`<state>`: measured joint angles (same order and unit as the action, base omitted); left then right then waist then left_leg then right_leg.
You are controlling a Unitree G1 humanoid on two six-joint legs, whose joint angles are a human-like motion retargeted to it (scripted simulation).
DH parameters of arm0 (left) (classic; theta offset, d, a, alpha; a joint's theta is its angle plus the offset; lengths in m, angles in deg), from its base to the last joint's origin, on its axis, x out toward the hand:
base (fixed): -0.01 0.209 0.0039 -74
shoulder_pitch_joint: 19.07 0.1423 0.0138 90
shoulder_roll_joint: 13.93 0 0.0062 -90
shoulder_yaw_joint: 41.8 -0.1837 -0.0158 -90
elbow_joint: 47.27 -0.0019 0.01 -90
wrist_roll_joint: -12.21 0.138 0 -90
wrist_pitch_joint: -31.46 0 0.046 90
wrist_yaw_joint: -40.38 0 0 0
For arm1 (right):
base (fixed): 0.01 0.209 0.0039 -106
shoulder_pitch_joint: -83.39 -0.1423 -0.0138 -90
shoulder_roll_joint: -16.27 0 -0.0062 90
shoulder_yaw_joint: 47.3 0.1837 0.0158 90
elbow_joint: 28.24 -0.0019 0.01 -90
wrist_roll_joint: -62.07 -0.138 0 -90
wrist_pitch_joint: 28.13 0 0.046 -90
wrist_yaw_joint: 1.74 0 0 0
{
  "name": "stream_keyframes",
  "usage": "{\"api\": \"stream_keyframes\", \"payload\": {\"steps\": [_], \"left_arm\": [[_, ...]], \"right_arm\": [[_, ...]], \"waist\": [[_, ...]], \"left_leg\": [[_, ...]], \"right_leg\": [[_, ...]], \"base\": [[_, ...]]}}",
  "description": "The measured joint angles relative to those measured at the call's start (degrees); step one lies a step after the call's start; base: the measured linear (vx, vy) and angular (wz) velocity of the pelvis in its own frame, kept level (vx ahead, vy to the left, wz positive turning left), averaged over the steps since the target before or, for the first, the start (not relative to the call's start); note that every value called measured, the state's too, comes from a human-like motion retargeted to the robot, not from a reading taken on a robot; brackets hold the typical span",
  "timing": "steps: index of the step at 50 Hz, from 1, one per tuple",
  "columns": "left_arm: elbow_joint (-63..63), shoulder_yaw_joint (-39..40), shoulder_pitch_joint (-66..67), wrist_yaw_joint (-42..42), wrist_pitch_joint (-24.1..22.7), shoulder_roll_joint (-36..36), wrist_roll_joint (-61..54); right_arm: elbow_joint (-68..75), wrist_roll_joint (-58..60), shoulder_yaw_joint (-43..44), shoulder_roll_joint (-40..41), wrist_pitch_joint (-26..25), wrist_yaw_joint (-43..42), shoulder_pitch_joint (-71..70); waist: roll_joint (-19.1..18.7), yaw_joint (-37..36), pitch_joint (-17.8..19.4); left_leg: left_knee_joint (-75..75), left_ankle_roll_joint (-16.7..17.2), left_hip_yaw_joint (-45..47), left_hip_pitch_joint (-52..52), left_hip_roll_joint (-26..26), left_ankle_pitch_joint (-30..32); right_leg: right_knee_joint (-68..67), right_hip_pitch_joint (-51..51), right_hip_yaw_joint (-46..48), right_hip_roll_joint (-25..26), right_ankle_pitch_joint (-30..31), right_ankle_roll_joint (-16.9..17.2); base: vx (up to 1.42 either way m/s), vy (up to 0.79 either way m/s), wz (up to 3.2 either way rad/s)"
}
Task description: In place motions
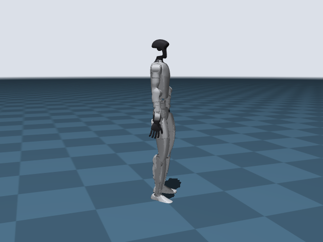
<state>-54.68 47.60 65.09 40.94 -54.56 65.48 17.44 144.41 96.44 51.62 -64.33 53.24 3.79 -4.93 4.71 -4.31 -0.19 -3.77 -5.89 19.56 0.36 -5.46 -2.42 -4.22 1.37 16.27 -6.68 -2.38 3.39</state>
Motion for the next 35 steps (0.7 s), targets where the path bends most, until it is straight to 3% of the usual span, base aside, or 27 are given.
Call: {"api": "stream_keyframes", "payload": {"steps": [3,8,21,28,35], "left_arm": [[0.0,0.6,3.4,0.3,-1.8,-0.6,-0.9],[0.0,4.4,7.1,-0.1,1.5,-1.2,-0.2],[0.0,4.8,2.8,-1.0,0.8,-0.4,-3.6],[0.2,1.1,-1.0,-0.8,-0.8,-1.1,-3.2],[1.3,0.4,-2.0,-0.8,-1.7,-2.4,-2.6]], "right_arm": [[-0.4,1.3,-1.3,-0.3,0.1,-0.5,-0.1],[-0.3,-0.8,-2.2,0.1,-0.5,0.3,-0.8],[-2.5,0.0,-3.5,0.8,0.5,1.6,-1.4],[-0.1,0.9,-1.0,0.6,-0.1,0.4,-0.2],[1.5,2.5,0.7,-1.1,-0.8,-1.2,0.2]], "waist": [[-0.5,1.4,-1.9],[-1.4,3.2,-5.2],[-2.1,4.3,-4.9],[-0.8,6.1,-4.4],[0.0,4.1,-3.6]], "left_leg": [[0.3,0.1,-2.3,-0.6,-0.4,0.5],[0.4,0.9,-4.2,-2.4,0.0,1.6],[-2.4,3.1,-6.2,-3.9,2.1,1.9],[-10.6,5.3,-6.2,-6.1,3.7,-0.4],[-14.6,4.8,-11.3,-6.7,3.0,2.4]], "right_leg": [[2.6,-1.5,2.7,1.1,0.1,-0.9],[3.5,-1.0,4.6,1.3,-0.3,-1.1],[3.1,-1.3,6.3,2.5,-1.4,-2.6],[2.7,-1.0,5.0,1.1,-0.6,-1.7],[1.7,2.2,-5.8,-0.2,3.4,0.8]], "base": [[0.08,-0.01,0.69],[0.01,-0.01,0.39],[-0.10,-0.07,0.12],[-0.06,-0.07,-0.04],[-0.02,0.02,-1.29]]}}
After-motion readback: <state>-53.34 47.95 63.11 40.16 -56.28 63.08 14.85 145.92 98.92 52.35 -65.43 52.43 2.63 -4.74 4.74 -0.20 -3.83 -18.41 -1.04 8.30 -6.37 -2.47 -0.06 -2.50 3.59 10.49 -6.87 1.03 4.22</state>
